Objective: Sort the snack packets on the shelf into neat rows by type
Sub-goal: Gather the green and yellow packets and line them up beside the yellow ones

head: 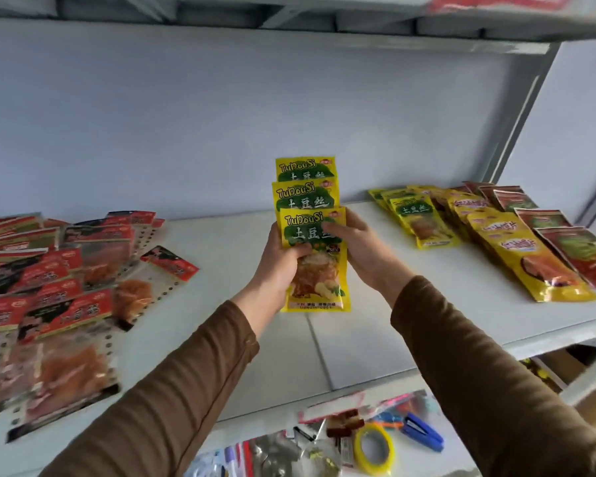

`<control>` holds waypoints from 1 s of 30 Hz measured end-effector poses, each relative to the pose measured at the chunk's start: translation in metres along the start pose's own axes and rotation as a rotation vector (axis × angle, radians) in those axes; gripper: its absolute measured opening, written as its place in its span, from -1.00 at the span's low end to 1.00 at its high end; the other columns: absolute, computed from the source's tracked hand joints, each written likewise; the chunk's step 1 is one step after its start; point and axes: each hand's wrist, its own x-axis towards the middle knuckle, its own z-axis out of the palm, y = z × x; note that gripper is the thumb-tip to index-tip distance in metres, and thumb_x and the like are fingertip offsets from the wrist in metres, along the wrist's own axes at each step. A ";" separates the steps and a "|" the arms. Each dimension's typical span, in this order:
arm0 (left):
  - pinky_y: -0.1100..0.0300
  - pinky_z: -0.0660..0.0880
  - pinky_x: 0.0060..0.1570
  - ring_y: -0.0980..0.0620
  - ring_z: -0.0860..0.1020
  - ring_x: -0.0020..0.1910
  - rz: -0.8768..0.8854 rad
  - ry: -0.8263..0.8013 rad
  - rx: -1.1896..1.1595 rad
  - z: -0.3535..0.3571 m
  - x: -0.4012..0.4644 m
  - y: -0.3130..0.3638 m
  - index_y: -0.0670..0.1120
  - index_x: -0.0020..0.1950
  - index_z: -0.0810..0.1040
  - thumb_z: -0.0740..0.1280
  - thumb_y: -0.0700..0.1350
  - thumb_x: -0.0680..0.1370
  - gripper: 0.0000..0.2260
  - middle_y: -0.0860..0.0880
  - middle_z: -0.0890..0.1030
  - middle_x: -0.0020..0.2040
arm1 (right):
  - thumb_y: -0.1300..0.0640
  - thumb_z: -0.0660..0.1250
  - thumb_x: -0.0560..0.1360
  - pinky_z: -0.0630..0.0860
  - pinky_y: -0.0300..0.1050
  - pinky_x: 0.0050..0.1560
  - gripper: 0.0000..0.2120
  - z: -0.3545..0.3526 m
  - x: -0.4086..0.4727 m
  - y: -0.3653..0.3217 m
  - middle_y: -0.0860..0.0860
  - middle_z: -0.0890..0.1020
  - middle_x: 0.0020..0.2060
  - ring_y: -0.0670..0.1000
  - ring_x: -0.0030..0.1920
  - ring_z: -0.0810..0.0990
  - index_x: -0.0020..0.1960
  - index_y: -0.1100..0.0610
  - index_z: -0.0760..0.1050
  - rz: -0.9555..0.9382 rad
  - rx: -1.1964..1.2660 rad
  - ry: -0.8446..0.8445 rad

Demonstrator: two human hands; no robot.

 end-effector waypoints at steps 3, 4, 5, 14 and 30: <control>-0.12 0.67 -0.07 -0.12 0.72 -0.03 -0.066 -0.040 -0.057 0.067 0.004 -0.017 0.13 0.18 0.45 0.31 -0.31 0.57 -0.65 -0.12 0.68 0.10 | 0.37 0.31 0.56 0.65 -0.02 0.02 -0.63 -0.062 -0.006 -0.006 0.15 0.67 0.15 0.16 0.10 0.66 0.33 0.17 0.45 -0.012 -0.154 0.103; -0.08 0.68 -0.15 -0.10 0.74 -0.08 -0.097 -0.054 -0.080 0.092 0.005 -0.023 0.11 0.19 0.44 0.30 -0.29 0.59 -0.68 -0.14 0.67 0.10 | 0.36 0.32 0.56 0.66 -0.02 0.00 -0.63 -0.086 -0.007 -0.007 0.13 0.68 0.13 0.13 0.06 0.68 0.33 0.14 0.46 0.000 -0.191 0.128; -0.09 0.68 -0.17 -0.10 0.74 -0.09 -0.132 -0.064 -0.095 0.117 0.006 -0.030 0.08 0.22 0.43 0.28 -0.27 0.61 -0.71 -0.16 0.67 0.11 | 0.36 0.32 0.55 0.65 0.05 0.04 -0.64 -0.110 -0.008 -0.009 0.13 0.68 0.12 0.15 0.06 0.68 0.32 0.14 0.48 0.017 -0.226 0.152; -0.01 0.58 0.16 -0.10 0.63 0.14 -0.215 -0.065 0.254 0.251 0.026 -0.077 -0.06 0.32 0.45 0.21 -0.15 0.66 -0.77 -0.12 0.64 0.21 | 0.30 0.36 0.54 0.62 0.14 0.12 -0.67 -0.264 0.006 -0.021 0.11 0.69 0.09 0.13 0.03 0.67 0.24 0.02 0.49 0.238 -0.414 0.196; -0.03 0.45 0.23 -0.21 0.41 0.32 -0.050 -0.051 1.215 0.252 0.056 -0.089 -0.06 0.35 0.53 0.37 0.31 0.51 -0.42 -0.16 0.50 0.25 | 0.06 0.38 0.55 0.49 0.08 0.16 -0.22 -0.281 0.006 -0.023 0.20 0.52 0.30 0.23 0.24 0.54 0.59 0.21 0.01 0.090 -1.313 0.172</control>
